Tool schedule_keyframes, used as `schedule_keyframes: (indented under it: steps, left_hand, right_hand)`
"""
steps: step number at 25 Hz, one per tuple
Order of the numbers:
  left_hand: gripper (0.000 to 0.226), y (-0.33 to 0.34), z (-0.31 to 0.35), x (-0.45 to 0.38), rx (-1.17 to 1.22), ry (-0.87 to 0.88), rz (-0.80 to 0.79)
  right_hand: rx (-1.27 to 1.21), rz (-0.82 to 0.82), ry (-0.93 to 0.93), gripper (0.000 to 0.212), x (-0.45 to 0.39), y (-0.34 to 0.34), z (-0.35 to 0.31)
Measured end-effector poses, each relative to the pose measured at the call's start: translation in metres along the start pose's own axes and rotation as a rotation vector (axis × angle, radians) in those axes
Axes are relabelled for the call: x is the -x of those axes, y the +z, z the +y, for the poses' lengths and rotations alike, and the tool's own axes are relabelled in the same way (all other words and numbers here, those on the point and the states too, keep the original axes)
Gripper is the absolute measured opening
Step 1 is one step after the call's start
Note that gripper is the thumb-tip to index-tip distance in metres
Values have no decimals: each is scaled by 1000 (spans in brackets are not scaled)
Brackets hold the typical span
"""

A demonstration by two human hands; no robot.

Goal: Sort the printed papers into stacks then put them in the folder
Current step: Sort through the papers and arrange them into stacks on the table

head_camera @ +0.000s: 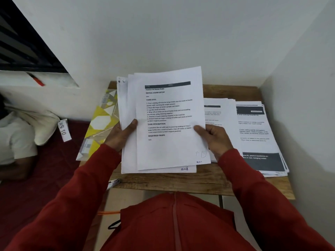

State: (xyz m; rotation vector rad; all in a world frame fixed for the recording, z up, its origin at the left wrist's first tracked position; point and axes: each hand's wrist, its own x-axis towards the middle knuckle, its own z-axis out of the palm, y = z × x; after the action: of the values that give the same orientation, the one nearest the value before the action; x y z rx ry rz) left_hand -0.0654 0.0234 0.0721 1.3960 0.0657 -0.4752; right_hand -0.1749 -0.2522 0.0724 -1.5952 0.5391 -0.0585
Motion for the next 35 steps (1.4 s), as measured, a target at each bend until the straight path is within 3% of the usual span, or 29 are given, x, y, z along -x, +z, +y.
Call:
schedule_keyframes:
  steps: [2,6,11,13,16,18,20,22,30,33,35]
  left_hand:
    - [32,0,0,-1,3,-7,-9]
    - [37,-13,1,-3,-2,2,26]
    - [36,-23,5,-3,9,21,47]
    - [37,-22,7,-2,5,25,36]
    - [40,-20,5,-2,25,22,31]
    - [39,-16,4,-1,37,20,30]
    - [37,-10,2,-1,34,22,10]
    - [33,-3,3,1,33,13,5]
    - [52,4,2,3,43,15,-15]
    - [29,2,0,2,18,21,0]
    - [26,-2,-1,0,-8,17,30]
  right_hand:
    - [84,115,-15,37,-5,-16,3]
    - [446,399,-20,30,-25,-62,22]
    - [591,437,-4,26,-39,-78,48]
    - [548,437,6,35,-41,-77,51]
    - [587,565,-55,50,-34,-64,44]
    - [394,450,-138,37,-22,-40,24]
    - [119,116,-63,22,-7,-9,1]
    - [43,-87,-11,24,0,11,-6]
    - [-19,-70,15,7,-4,7,3]
    - [-30,-41,5,10,-2,9,4]
    - [-29,38,-15,12,-3,9,7]
